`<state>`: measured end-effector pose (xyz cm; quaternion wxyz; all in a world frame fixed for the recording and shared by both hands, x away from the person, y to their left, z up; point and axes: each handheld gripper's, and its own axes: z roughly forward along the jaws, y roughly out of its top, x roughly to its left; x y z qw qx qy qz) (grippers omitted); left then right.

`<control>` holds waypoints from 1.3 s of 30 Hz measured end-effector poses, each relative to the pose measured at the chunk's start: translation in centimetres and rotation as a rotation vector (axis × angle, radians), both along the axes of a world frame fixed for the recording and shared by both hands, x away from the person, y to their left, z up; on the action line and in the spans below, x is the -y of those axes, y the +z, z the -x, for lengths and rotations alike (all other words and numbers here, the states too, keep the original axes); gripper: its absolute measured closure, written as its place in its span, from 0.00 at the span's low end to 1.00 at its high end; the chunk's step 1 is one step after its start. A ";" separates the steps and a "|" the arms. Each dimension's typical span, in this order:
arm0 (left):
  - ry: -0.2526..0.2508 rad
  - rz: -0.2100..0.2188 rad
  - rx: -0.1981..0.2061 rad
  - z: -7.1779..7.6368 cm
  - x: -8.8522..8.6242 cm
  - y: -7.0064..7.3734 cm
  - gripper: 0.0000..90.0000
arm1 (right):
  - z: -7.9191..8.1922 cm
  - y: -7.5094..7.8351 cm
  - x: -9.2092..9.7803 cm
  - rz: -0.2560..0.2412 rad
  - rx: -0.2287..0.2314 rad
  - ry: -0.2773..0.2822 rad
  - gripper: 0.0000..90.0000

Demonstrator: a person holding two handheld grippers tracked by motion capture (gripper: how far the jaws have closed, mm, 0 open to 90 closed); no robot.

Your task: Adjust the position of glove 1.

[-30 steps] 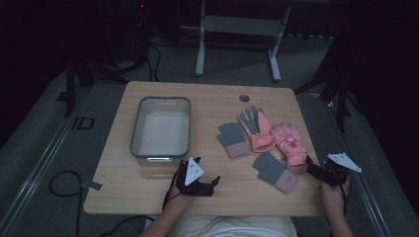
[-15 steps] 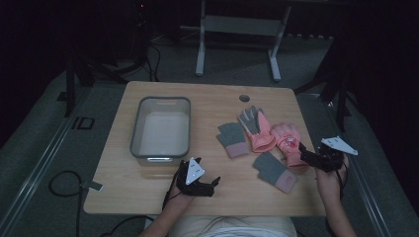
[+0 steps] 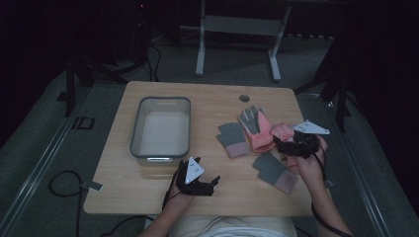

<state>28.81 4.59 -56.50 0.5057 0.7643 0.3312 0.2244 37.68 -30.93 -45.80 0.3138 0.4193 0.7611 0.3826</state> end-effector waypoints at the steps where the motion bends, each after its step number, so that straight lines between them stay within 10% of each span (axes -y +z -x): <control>1: -0.001 0.000 0.002 0.0 0.0 0.0 0.06 | -0.2 0.0 -0.4 -0.006 -0.001 0.016 0.14; 17: -0.007 0.003 0.011 0.1 0.0 0.0 0.06 | -2.7 -1.2 -6.7 -0.090 -0.045 0.266 0.14; 26: -0.020 0.003 0.016 0.2 0.0 0.0 0.06 | -4.8 -2.4 -8.5 -0.123 -0.111 0.324 0.18; 39: -0.017 -0.008 0.025 0.3 0.1 0.0 0.06 | -8.6 -5.5 -10.6 -0.103 -0.336 0.280 0.18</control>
